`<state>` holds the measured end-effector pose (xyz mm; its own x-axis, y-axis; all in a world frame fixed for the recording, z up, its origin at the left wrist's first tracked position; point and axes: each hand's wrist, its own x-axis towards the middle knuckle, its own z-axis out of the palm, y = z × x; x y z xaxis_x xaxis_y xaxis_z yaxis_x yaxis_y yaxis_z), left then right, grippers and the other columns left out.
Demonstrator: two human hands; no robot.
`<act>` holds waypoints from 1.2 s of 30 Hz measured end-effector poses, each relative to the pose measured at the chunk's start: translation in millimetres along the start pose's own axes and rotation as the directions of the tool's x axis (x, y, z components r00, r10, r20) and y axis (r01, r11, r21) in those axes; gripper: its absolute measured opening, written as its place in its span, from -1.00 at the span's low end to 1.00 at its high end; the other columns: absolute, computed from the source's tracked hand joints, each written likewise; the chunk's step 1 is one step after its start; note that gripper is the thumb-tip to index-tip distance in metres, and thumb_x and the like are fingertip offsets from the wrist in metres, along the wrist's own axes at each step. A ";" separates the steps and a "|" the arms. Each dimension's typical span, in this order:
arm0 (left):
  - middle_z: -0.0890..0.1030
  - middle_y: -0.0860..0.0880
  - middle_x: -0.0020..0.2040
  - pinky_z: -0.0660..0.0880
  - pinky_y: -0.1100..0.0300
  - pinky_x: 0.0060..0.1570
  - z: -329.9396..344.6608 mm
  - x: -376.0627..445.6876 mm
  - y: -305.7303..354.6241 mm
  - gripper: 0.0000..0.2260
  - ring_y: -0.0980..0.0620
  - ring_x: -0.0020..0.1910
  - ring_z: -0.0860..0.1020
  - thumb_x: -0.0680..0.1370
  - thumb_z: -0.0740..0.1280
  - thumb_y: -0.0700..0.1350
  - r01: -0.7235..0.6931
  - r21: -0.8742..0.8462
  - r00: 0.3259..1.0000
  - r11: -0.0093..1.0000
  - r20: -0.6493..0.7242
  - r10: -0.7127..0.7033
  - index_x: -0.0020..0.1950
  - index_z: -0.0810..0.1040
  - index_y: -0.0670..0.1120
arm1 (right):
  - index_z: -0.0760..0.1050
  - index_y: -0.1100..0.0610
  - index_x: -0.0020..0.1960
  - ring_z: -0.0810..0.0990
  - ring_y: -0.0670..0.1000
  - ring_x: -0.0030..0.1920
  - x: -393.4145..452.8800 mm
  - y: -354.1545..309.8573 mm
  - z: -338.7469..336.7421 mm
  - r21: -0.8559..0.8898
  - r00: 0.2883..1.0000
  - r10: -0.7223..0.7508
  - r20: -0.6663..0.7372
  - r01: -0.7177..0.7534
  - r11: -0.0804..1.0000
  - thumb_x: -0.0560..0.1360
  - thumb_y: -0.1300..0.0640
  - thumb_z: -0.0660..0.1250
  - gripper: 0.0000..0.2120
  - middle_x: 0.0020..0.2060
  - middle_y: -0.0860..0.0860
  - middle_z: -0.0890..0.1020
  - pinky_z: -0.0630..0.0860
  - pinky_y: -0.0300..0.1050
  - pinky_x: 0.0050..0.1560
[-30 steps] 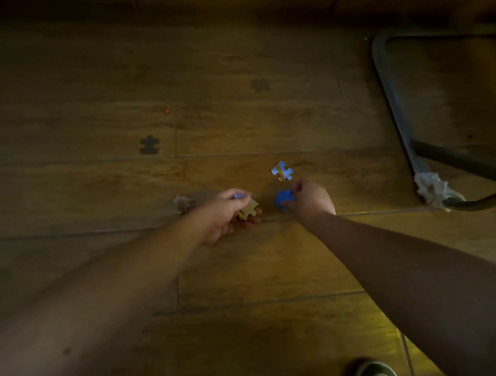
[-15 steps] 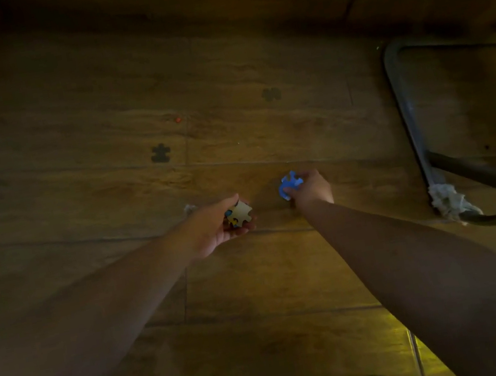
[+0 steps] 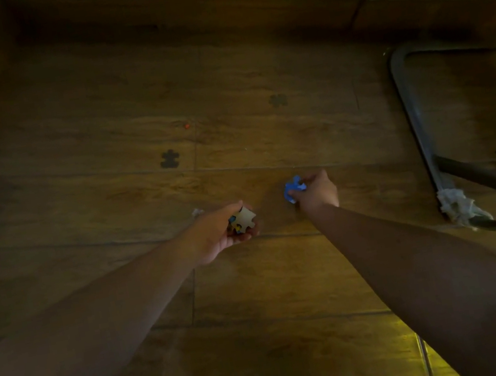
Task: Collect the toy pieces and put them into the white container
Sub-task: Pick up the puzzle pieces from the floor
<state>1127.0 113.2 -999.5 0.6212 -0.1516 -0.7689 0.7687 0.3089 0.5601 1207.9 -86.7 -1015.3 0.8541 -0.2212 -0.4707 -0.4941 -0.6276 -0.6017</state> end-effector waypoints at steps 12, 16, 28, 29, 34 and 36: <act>0.62 -0.24 0.06 0.58 -0.04 0.00 35.1 10.1 24.9 -0.42 -0.14 -0.02 0.59 0.59 0.01 0.27 -0.062 -0.114 0.978 0.992 -0.205 0.037 0.11 0.53 -0.20 | 0.62 0.09 0.07 0.47 -0.19 -0.32 -37.4 -24.3 15.5 0.251 0.955 -0.212 0.206 0.158 0.955 0.56 -0.01 0.31 -0.78 -0.27 -0.13 0.58 0.43 -0.21 -0.23; 0.63 -0.22 0.10 0.57 0.12 -0.37 42.4 10.2 29.8 -0.26 -0.09 -0.16 0.63 0.54 -0.10 0.36 -0.052 -0.168 0.993 0.984 -0.114 0.033 0.28 0.48 -0.22 | 0.61 0.15 0.11 0.54 -0.21 -0.32 -50.5 -29.8 11.1 0.281 0.925 -0.295 0.239 0.224 0.933 0.51 0.07 0.39 -0.77 -0.24 -0.08 0.62 0.42 -0.35 -0.33; 0.58 -0.10 -0.19 0.48 0.32 -0.48 33.4 -0.8 40.3 -0.73 0.11 -0.42 0.59 0.64 0.17 0.04 -0.149 0.060 0.989 0.987 0.010 0.149 0.07 0.51 -0.15 | 0.62 0.07 0.10 0.53 -0.12 -0.01 -65.4 -37.9 1.9 0.058 0.886 -0.463 -0.003 0.463 0.885 0.52 -0.04 0.34 -0.75 -0.05 -0.06 0.61 0.38 -0.24 0.00; 0.58 -0.08 -0.19 0.48 0.34 -0.47 28.0 -7.1 47.9 -0.82 0.12 -0.42 0.59 0.63 0.21 -0.03 -0.168 0.108 0.986 0.980 0.030 0.166 0.06 0.50 -0.12 | 0.62 0.09 0.10 0.53 -0.11 -0.03 -66.0 -42.3 2.0 0.063 0.892 -0.452 -0.019 0.452 0.890 0.55 -0.04 0.31 -0.75 -0.07 -0.05 0.61 0.38 -0.24 -0.01; 0.64 -0.08 -0.20 0.51 0.36 -0.47 -3.8 -50.7 90.4 -0.96 0.10 -0.36 0.64 0.56 0.34 -0.14 -0.210 0.223 0.978 0.952 0.040 0.206 -0.06 0.51 -0.08 | 0.63 0.03 -0.03 0.49 -0.09 -0.33 -76.8 -59.6 7.8 0.049 0.932 -0.312 0.184 0.309 0.950 0.59 0.03 0.20 -0.77 -0.33 -0.08 0.61 0.33 -0.19 -0.33; 0.67 -0.10 -0.17 0.53 0.35 -0.46 -18.1 -69.5 96.9 -0.96 0.07 -0.30 0.67 0.57 0.33 -0.15 -0.193 0.242 0.981 0.951 0.063 0.183 -0.06 0.50 -0.10 | 0.64 0.03 -0.02 0.48 -0.11 -0.36 -87.0 -65.8 13.2 -0.020 0.917 -0.282 0.282 0.300 0.954 0.58 0.06 0.20 -0.77 -0.34 -0.07 0.61 0.32 -0.21 -0.38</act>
<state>1155.5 170.7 -897.4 0.7596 -0.1513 -0.6326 0.6482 0.0954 0.7555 1164.0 -16.2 -943.3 0.8767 0.1851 -0.4440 -0.2121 -0.6796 -0.7022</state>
